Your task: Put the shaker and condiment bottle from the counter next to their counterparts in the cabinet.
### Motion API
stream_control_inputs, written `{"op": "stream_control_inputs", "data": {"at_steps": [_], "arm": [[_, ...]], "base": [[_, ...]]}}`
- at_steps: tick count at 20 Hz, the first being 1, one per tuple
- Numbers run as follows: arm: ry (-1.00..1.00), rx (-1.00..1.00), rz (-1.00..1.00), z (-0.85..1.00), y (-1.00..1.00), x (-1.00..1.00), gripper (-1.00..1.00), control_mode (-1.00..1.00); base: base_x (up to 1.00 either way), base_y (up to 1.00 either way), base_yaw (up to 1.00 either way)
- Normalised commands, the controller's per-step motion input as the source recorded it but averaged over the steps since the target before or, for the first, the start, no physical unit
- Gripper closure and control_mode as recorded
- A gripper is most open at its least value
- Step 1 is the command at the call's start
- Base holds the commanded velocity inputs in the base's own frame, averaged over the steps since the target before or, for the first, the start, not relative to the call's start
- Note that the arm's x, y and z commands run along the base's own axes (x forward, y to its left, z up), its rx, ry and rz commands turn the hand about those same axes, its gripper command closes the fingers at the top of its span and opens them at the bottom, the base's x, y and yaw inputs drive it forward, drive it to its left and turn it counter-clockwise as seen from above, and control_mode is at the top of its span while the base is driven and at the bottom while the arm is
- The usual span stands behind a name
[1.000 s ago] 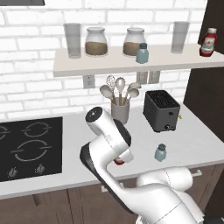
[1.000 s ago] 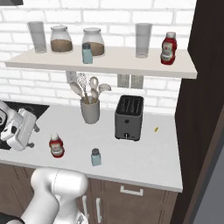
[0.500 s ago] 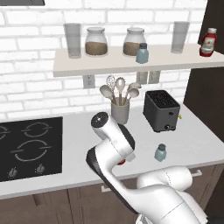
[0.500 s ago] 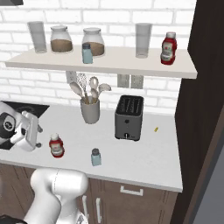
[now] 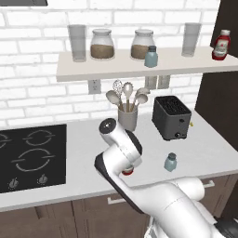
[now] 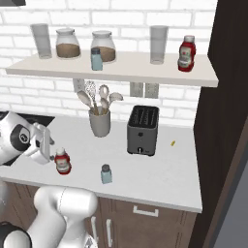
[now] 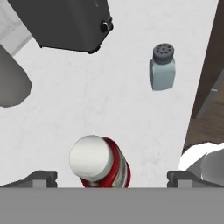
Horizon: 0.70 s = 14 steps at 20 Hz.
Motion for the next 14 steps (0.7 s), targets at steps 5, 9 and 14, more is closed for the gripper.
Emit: {"op": "stream_control_inputs", "data": {"at_steps": [5,9,14], "arm": [[0.00,-0.04,0.00,-0.42,0.09,0.08,-1.00,-1.00],[0.00,-0.01,0.00,-0.29,0.05,0.09,-1.00,-1.00],[0.00,0.00,0.00,-0.20,0.00,0.19,-1.00,-1.00]], "base": [[0.00,0.00,0.00],[0.00,0.00,0.00],[0.00,0.00,0.00]]}}
